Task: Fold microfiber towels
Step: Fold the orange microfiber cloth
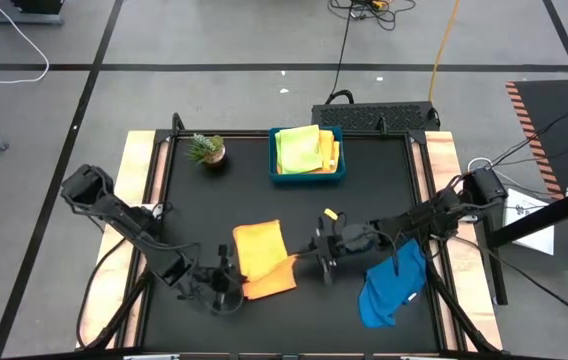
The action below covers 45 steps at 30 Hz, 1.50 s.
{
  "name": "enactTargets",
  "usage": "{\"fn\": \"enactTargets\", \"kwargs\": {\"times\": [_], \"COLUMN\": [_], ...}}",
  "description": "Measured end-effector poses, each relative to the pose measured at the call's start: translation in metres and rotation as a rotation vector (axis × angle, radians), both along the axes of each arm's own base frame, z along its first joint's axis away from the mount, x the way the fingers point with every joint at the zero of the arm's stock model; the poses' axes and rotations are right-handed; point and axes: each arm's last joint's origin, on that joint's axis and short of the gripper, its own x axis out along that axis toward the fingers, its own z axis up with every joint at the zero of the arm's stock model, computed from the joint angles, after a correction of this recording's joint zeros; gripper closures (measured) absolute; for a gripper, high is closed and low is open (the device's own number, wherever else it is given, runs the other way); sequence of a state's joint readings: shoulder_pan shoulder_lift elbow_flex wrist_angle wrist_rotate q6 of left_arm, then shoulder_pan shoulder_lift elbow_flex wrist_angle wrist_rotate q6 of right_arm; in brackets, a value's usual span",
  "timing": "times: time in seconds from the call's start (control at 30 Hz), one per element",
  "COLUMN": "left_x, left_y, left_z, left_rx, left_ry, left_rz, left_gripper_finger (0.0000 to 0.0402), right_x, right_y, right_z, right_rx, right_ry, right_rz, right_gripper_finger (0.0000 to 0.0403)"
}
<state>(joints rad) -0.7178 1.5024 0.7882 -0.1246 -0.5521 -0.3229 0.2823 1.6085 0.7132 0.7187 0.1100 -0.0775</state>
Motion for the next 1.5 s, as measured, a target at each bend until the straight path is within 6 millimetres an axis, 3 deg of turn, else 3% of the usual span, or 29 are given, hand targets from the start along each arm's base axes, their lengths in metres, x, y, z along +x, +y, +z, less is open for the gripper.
{"fn": "enactTargets", "kwargs": {"times": [0.23, 0.4, 0.6, 0.83, 1.07, 1.23, 1.5], "left_x": [0.004, -0.004, -0.018, -0.032, -0.032, -0.024, -0.017], "left_y": [0.026, 0.035, 0.048, 0.081, 0.106, 0.114, 0.120], "left_z": [-0.018, -0.034, -0.033, -0.055, -0.069, -0.066, -0.062], "left_rx": [-0.034, -0.079, -0.060, -0.035, -0.030, -0.004, 0.009], "left_ry": [0.083, 0.102, 0.064, 0.019, -0.018, -0.038, -0.068], "left_rz": [0.081, 0.108, 0.210, 0.398, 0.414, 0.369, 0.335], "left_gripper_finger": [0.0396, 0.0398, 0.0398, 0.0383, 0.0389, 0.0395, 0.0352], "right_x": [0.011, 0.038, 0.063, 0.065, 0.066, 0.065, 0.061], "right_y": [-0.026, -0.038, -0.057, -0.088, -0.093, -0.094, -0.094], "right_z": [-0.003, -0.024, -0.031, -0.049, -0.068, -0.065, -0.053], "right_rx": [-0.006, 0.004, -0.020, 0.067, 0.100, 0.076, 0.079], "right_ry": [0.004, 0.063, 0.081, 0.172, 0.225, 0.236, 0.243], "right_rz": [-0.047, -0.038, -0.091, -0.171, -0.181, -0.235, -0.235], "right_gripper_finger": [0.0403, 0.0403, 0.0403, 0.0403, 0.0403, 0.0403, 0.0403]}}
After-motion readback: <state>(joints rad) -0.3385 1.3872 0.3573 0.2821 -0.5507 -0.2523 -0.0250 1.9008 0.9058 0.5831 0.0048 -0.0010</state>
